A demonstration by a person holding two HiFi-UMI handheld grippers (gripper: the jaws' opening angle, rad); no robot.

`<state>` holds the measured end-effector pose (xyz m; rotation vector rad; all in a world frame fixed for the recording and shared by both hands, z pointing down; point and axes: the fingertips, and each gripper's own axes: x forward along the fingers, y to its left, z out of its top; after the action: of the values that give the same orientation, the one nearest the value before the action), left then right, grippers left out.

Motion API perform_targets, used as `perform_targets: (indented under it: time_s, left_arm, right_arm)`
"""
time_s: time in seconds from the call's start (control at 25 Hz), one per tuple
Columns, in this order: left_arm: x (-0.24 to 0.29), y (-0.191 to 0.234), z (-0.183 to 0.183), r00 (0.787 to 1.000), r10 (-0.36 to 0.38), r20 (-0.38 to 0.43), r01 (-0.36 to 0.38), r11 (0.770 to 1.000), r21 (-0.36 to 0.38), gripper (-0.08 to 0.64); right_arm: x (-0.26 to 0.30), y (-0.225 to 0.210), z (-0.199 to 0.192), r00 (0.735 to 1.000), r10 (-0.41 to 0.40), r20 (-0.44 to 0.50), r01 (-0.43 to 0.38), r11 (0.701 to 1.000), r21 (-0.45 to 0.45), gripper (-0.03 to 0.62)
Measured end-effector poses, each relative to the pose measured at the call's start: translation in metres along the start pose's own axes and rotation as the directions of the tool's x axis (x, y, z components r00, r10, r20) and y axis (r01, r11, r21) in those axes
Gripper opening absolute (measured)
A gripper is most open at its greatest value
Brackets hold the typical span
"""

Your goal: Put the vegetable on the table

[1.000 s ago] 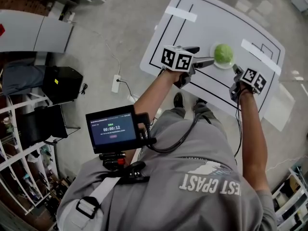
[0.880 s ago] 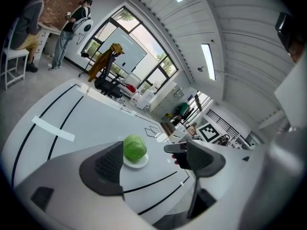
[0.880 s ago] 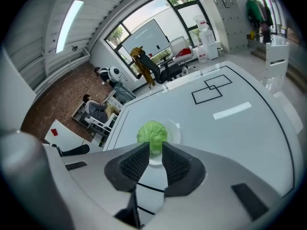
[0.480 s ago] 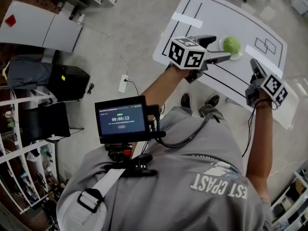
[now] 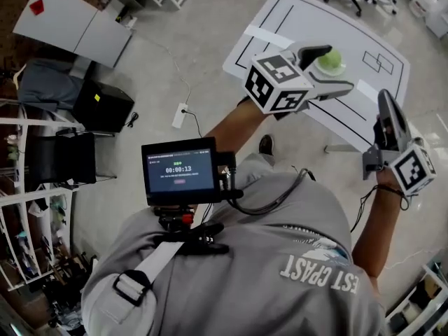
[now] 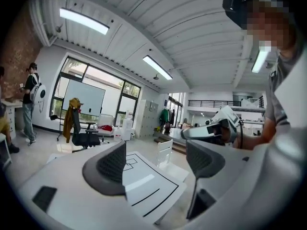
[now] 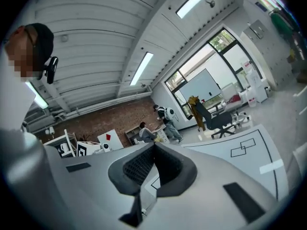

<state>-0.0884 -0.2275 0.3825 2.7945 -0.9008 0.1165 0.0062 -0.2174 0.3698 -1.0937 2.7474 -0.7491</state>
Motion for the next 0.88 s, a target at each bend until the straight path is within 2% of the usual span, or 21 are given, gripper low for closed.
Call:
perform_targets:
  time_s: [0.12, 0.28, 0.48, 0.72, 0.88]
  left_arm:
    - [-0.014, -0.070, 0.003, 1.000, 0.010, 0.028, -0.010, 1.000, 0.024, 0.397]
    - [0.002, -0.133, -0.002, 1.000, 0.026, 0.017, -0.027, 0.998, 0.064, 0.397]
    - [-0.036, -0.175, 0.037, 0.997, 0.079, 0.018, -0.080, 0.992, 0.094, 0.397]
    - [-0.080, -0.225, -0.018, 0.989, 0.148, -0.032, -0.141, 0.977, 0.157, 0.397]
    - [-0.142, -0.239, -0.020, 0.985, 0.171, -0.034, -0.164, 0.974, 0.159, 0.397]
  right_arm:
    - [-0.074, 0.050, 0.006, 0.999, 0.036, 0.016, -0.034, 0.994, -0.106, 0.006]
    - [-0.155, 0.058, 0.021, 0.997, 0.051, 0.062, -0.040, 0.984, -0.174, 0.006]
    - [-0.189, 0.116, 0.061, 0.994, 0.091, 0.061, -0.073, 0.965, -0.253, 0.006]
    - [-0.242, 0.126, -0.011, 0.986, 0.143, 0.085, -0.119, 0.965, -0.234, 0.006]
    - [-0.249, 0.174, -0.032, 0.989, 0.133, 0.065, -0.114, 0.964, -0.239, 0.006]
